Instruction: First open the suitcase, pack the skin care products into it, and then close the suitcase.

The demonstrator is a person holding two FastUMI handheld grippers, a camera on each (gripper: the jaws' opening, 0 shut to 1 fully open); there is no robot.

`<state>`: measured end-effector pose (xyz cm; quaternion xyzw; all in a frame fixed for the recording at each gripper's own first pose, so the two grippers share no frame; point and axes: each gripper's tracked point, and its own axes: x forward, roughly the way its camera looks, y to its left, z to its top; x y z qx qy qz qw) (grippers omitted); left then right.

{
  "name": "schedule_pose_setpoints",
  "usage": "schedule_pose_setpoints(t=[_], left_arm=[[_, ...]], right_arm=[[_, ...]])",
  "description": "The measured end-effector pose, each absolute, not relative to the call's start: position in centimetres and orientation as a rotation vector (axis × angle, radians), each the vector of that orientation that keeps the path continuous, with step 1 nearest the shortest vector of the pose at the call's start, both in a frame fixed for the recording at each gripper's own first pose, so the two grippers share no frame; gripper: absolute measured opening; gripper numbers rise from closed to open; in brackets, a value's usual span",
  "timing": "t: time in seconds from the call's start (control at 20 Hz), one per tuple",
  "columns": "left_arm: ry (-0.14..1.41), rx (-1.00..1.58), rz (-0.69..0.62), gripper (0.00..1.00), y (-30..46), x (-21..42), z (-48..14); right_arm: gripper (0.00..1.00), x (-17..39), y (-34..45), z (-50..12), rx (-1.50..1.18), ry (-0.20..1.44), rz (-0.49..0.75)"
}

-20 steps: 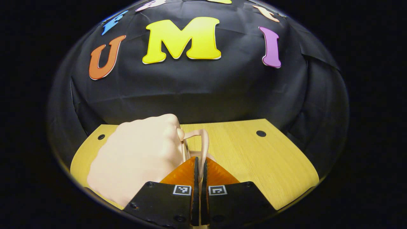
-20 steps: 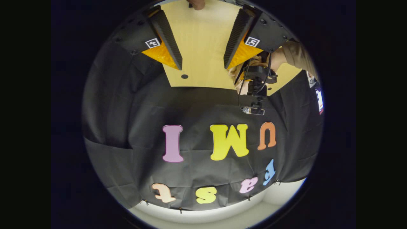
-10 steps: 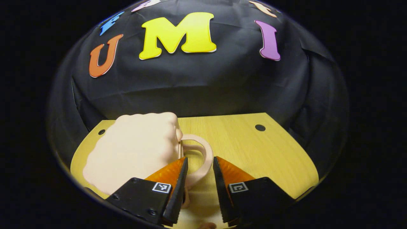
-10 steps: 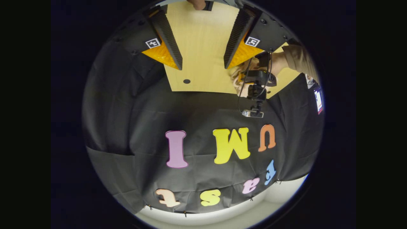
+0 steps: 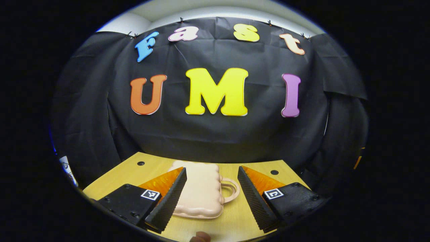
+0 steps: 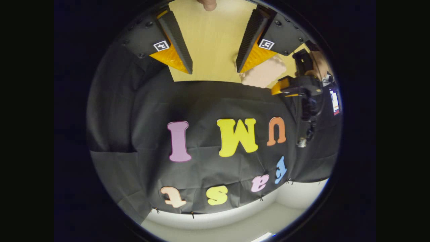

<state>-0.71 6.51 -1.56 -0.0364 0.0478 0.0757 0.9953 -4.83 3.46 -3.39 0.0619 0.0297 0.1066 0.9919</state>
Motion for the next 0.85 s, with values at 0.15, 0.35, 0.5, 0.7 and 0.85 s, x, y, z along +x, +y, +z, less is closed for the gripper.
schedule_pose_setpoints(t=[0.15, 0.35, 0.5, 0.7, 0.85], left_arm=[[0.071, -0.11, 0.17, 0.96, 8.5, -4.7, 0.2], [0.036, -0.046, 0.18, 0.96, 11.0, -8.7, 2.2], [0.019, -0.062, 0.155, 0.96, 10.6, -9.9, 3.0], [0.003, -0.068, 0.112, 0.96, 10.7, -11.3, 4.2], [-0.008, -0.043, 0.074, 0.96, 10.0, -11.7, 4.3]], right_arm=[[0.78, -4.9, 5.1, -2.3, 0.07, 0.034, 0.17], [0.77, -6.4, 7.5, -0.3, 0.064, -0.012, 0.157], [0.77, -6.6, 8.8, -0.1, 0.058, -0.018, 0.129], [0.77, -7.6, 10.4, 0.2, 0.056, -0.027, 0.118], [0.78, -8.0, 11.7, 0.5, 0.05, -0.025, 0.108]])
